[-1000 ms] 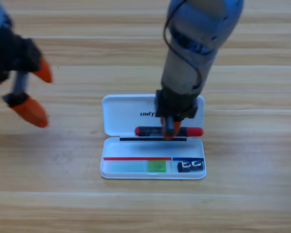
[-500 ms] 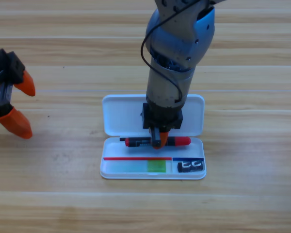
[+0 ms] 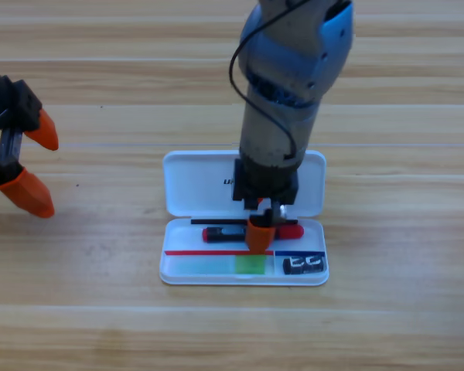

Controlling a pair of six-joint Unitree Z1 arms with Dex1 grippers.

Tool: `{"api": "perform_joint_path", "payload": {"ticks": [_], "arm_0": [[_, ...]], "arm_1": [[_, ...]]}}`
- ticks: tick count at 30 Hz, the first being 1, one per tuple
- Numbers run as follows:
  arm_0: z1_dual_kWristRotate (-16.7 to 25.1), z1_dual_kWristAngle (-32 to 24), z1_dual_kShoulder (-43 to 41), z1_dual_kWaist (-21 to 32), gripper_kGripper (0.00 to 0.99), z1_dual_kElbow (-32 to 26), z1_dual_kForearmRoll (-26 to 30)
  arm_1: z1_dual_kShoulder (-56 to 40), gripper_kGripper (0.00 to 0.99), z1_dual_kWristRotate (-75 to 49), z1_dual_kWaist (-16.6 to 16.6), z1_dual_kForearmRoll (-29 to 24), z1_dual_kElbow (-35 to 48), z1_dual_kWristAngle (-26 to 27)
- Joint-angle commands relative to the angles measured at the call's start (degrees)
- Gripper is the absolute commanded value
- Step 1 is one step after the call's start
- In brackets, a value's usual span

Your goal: Clean up eraser and pencils

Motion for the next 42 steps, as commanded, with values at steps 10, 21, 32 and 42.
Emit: {"api": "perform_joint_path", "payload": {"ticks": [10,21,32,42], "arm_0": [[0.18,-6.21,5.9,5.51,0.83,-9.01,-5.3],[5.45,-25.19,26.91,13.34,0.209,-25.54,-5.04],[7.74,-35.74,42.11,13.42,0.0,-28.97,-4.25],[10.38,-41.98,46.25,11.58,0.0,-29.05,1.11]], "arm_1": [[-44.16,0.99,8.01,-0.86,-20.17,35.69,22.76],[-55.41,0.99,9.24,-1.13,-24.82,45.88,27.6],[-56.91,0.99,9.24,-1.39,-24.82,46.68,29.79],[-57.17,0.99,9.42,-1.39,-24.82,47.03,29.71]]}}
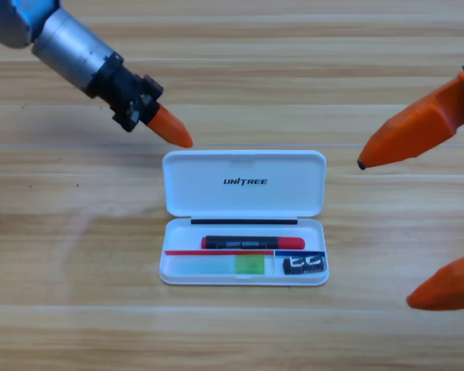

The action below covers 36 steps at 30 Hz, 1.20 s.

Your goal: Clean up eraser and pencils

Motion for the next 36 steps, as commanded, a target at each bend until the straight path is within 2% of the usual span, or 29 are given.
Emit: {"api": "perform_joint_path", "payload": {"ticks": [1,5,9,11,25,36], "arm_0": [[1.93,-2.71,4.49,-1.6,0.0,0.08,2.66],[3.16,-3.85,4.84,-3.09,0.0,0.16,4.86],[2.46,-3.41,5.01,-4.85,0.0,-2.03,9.69],[2.46,-2.8,4.14,-5.55,0.0,-1.77,10.31],[5.62,-0.86,0.97,-9.77,0.0,4.03,9.78],[5.71,0.81,1.06,-12.15,0.0,7.63,6.7]], "arm_1": [[-1.66,0.99,0.22,-1.43,-0.73,2.45,0.57],[-1.57,0.99,0.22,-1.51,-0.73,2.54,0.49],[-1.22,0.99,0.22,-1.51,-0.73,2.71,0.49],[-1.04,0.99,0.22,-1.51,-0.73,2.71,0.49],[0.54,0.99,0.31,-1.51,-0.82,2.19,0.49],[0.8,0.99,0.31,-1.51,-0.82,2.19,0.49]]}}
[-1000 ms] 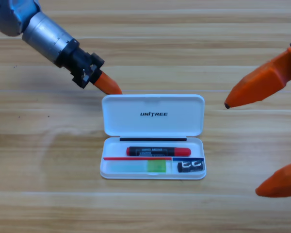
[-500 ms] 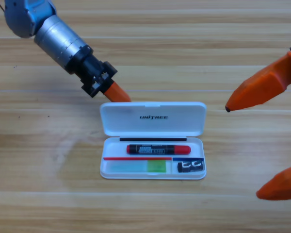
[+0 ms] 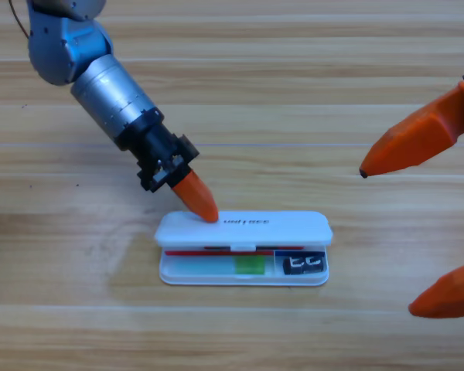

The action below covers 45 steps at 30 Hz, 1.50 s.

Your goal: Clean up eraser and pencils

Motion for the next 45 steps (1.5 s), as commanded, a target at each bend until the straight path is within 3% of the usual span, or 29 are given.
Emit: {"api": "perform_joint_path", "payload": {"ticks": [1,30,36,40,43,45], "arm_0": [[0.14,1.25,0.31,-2.7,0.0,2.59,-2.1],[-1.97,6.61,-1.01,-4.46,0.0,10.42,-11.33],[-4.43,11.35,-14.99,-4.37,0.0,10.5,-9.31],[-4.96,14.08,-25.97,-4.29,0.0,7.87,-3.42],[-4.96,15.05,-33.71,-4.29,0.0,9.54,-0.78],[-5.05,15.22,-39.24,-4.29,0.331,12.7,-0.43]], "arm_1": [[0.79,0.99,0.3,-1.46,-0.82,1.42,0.49],[0.53,0.99,0.3,-1.46,-0.82,1.77,0.57],[0.53,0.99,0.3,-1.46,-0.82,1.77,0.57],[0.53,0.99,0.3,-1.46,-0.82,1.86,0.57],[0.53,0.99,0.3,-1.46,-0.82,1.86,0.57],[0.61,0.99,0.3,-1.46,-0.82,1.95,0.57]]}}
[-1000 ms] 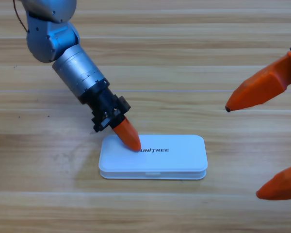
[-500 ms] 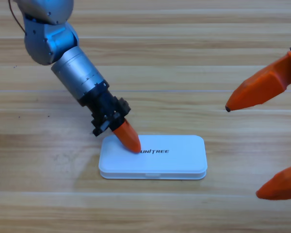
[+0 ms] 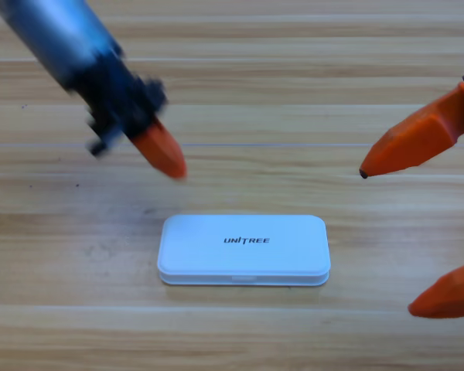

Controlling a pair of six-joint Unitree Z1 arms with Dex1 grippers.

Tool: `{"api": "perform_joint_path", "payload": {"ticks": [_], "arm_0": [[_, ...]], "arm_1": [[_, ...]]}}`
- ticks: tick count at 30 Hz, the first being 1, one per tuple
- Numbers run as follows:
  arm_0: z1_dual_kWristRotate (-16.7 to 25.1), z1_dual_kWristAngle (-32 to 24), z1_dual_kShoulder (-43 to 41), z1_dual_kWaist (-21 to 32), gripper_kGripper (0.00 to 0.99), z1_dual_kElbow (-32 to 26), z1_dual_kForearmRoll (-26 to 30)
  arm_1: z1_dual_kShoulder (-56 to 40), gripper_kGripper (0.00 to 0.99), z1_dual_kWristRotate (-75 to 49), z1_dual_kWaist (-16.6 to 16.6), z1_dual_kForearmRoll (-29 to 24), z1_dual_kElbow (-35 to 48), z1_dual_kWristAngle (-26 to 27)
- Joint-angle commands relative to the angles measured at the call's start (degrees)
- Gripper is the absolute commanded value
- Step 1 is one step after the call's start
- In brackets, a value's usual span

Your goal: Clean up eraser and pencils

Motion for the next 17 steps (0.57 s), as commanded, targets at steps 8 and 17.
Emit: {"api": "perform_joint_path", "payload": {"ticks": [8,17], "arm_0": [[-3.72,2.32,-26.97,-1.8,0.99,15.23,1.58],[-6.53,2.59,-32.59,-1.63,0.99,25.16,-4.48]], "arm_1": [[0.7,0.99,0.19,-1.37,-0.81,1.86,0.57],[0.79,0.99,0.19,-1.37,-0.81,1.86,0.57]]}}
